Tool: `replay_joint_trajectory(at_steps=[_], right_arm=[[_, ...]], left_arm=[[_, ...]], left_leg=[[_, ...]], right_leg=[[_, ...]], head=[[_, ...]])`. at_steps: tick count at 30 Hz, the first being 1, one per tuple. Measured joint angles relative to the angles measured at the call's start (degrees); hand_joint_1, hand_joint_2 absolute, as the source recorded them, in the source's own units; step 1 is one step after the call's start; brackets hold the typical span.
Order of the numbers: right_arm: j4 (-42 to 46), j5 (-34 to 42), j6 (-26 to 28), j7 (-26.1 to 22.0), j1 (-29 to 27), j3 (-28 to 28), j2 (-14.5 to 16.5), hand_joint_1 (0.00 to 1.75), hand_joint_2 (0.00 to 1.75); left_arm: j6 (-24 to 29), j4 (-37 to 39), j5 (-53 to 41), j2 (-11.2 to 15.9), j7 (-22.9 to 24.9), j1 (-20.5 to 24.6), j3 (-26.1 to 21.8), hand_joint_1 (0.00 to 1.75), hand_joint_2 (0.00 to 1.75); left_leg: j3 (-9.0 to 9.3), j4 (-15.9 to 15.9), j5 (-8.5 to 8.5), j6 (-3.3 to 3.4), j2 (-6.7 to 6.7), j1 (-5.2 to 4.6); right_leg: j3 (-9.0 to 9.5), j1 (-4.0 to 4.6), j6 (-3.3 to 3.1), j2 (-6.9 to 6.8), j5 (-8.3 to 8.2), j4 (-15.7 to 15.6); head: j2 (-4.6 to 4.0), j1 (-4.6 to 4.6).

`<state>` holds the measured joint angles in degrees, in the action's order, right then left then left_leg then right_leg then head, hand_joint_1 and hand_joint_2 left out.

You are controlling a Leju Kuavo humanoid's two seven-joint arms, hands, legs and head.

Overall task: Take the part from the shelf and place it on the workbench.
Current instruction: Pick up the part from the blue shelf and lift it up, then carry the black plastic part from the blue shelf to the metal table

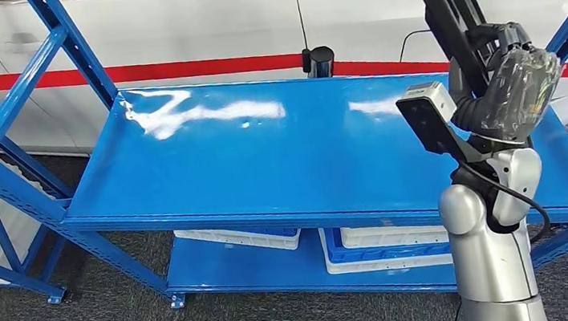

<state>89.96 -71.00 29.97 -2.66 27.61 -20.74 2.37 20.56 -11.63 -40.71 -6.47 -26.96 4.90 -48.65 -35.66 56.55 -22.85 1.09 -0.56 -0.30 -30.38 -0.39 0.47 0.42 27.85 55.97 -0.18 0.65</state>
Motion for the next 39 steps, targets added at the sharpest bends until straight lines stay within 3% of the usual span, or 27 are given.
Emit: replay_joint_trajectory(at_steps=[9,10,14,17,21,23,25,27,28,30,32,33,36,37,39], right_arm=[[2.6,3.6,-1.2,-0.7,0.5,-0.5,-0.1,1.75,1.75],[2.8,6.5,-1.7,-1.3,0.5,-0.7,-0.1,1.75,1.75],[3.3,38.6,-10.3,-8.0,0.6,-1.6,0.0,1.75,1.75],[3.2,45.6,-12.7,-9.3,0.7,-1.6,0.2,1.75,1.75],[3.2,48.7,-13.3,-9.3,1.1,-1.6,0.5,1.75,1.75],[3.2,49.6,-13.3,-9.2,1.2,-1.6,0.5,1.75,1.75],[3.1,50.2,-13.3,-9.0,1.2,-1.5,0.3,1.75,1.75],[3.1,50.5,-13.4,-8.7,0.9,-1.3,0.1,1.75,1.75],[3.1,50.6,-13.4,-8.6,0.9,-1.1,0.1,1.75,1.75],[3.1,50.9,-13.7,-8.4,1.0,-0.9,0.0,1.75,1.75],[3.1,51.7,-14.5,-8.2,1.2,-0.8,0.0,1.75,1.75],[3.0,52.1,-15.0,-8.1,1.4,-0.8,0.0,1.75,1.75],[2.1,53.1,-16.4,-7.6,2.1,-0.7,0.4,1.75,1.75],[1.6,53.4,-16.8,-7.5,2.5,-0.7,0.7,1.75,1.75],[0.7,53.8,-17.2,-7.3,3.5,-0.7,1.3,1.75,1.75]], left_arm=[[1.0,0.0,0.8,-0.8,2.6,1.1,-0.6,0.0,1.75],[0.4,0.0,0.9,-1.0,3.4,1.2,-0.9,0.0,1.75],[-3.9,0.0,3.5,-1.2,5.1,1.3,-2.9,0.0,1.75],[-1.7,0.0,4.0,-1.3,7.1,1.3,-4.0,0.0,1.75],[-0.8,0.0,4.1,-1.3,8.6,1.4,-4.9,0.0,1.75],[-1.2,0.0,3.6,-1.3,8.8,1.6,-5.0,0.0,1.75],[-1.8,0.0,3.3,-1.4,9.0,1.9,-5.0,0.0,1.75],[-2.5,0.0,3.2,-1.4,9.2,2.0,-5.0,0.0,1.75],[-2.7,0.0,3.2,-1.4,9.3,2.0,-5.0,0.0,1.75],[-3.1,0.0,3.2,-1.4,9.4,2.0,-5.1,0.0,1.75],[-4.5,0.0,3.5,-1.2,9.5,2.1,-5.1,0.0,1.75],[-5.4,0.0,3.8,-1.1,9.6,2.1,-5.3,0.0,1.75],[-7.6,0.0,4.8,-1.0,9.7,1.9,-5.8,0.0,1.75],[-7.8,0.0,5.1,-0.9,9.7,1.8,-6.0,0.0,1.75],[-7.9,0.0,5.6,-0.8,9.6,1.7,-6.5,0.0,1.75]], left_leg=[[0.0,0.0,0.0,0.0,-0.01,0.0],[0.0,0.0,0.0,0.0,0.0,0.0],[-0.05,0.1,-0.1,0.13,-0.04,-0.05],[-0.1,0.4,-0.39,0.59,-0.03,-0.1],[0.35,-0.3,-0.09,1.43,0.05,0.02],[0.91,-1.1,0.43,1.94,0.21,0.35],[0.98,-1.3,0.54,2.07,0.27,0.44],[0.84,-1.2,0.55,2.03,0.27,0.48],[0.76,-1.1,0.57,1.96,0.27,0.56],[0.51,-0.6,0.51,1.51,0.25,0.84],[-0.08,0.3,0.39,0.67,0.12,0.87],[-0.41,0.7,0.39,0.3,0.04,0.78],[-1.32,1.5,0.53,-0.47,-0.17,0.8],[-1.82,2.3,-0.35,-0.73,-0.11,0.92],[-3.65,7.0,-4.42,-1.22,0.1,1.1]], right_leg=[[0.02,0.0,0.0,0.0,0.0,0.0],[0.02,0.0,0.0,0.0,0.0,0.0],[0.08,-0.17,0.04,-0.01,-0.01,0.0],[0.26,-0.54,0.22,0.0,0.06,-0.1],[0.21,-0.46,0.76,-0.02,0.44,0.1],[-1.33,-0.28,0.59,-0.06,2.53,3.6],[-4.89,-0.43,0.26,-0.09,5.87,11.2],[-7.6,-0.67,0.72,-0.1,7.34,16.7],[-7.42,-0.88,1.34,-0.11,6.61,16.3],[-4.01,-1.51,2.82,-0.23,3.36,9.3],[-0.85,-1.57,3.2,0.06,0.87,3.5],[-0.37,-1.5,2.94,0.27,0.5,2.4],[-1.44,-1.54,1.63,0.55,0.23,2.9],[-1.83,-1.61,1.09,0.51,-0.07,3.0],[-2.64,-1.53,-0.02,0.37,-0.79,3.0]], head=[[0.01,-0.01],[0.01,0.0],[0.0,0.01],[0.0,0.02],[0.01,0.02],[0.01,-0.13],[0.0,-0.28],[0.01,-0.3],[0.01,-0.31],[0.01,-0.32],[0.0,-0.39],[0.0,-0.44],[0.0,-0.26],[0.0,-0.15],[0.01,-0.11]])
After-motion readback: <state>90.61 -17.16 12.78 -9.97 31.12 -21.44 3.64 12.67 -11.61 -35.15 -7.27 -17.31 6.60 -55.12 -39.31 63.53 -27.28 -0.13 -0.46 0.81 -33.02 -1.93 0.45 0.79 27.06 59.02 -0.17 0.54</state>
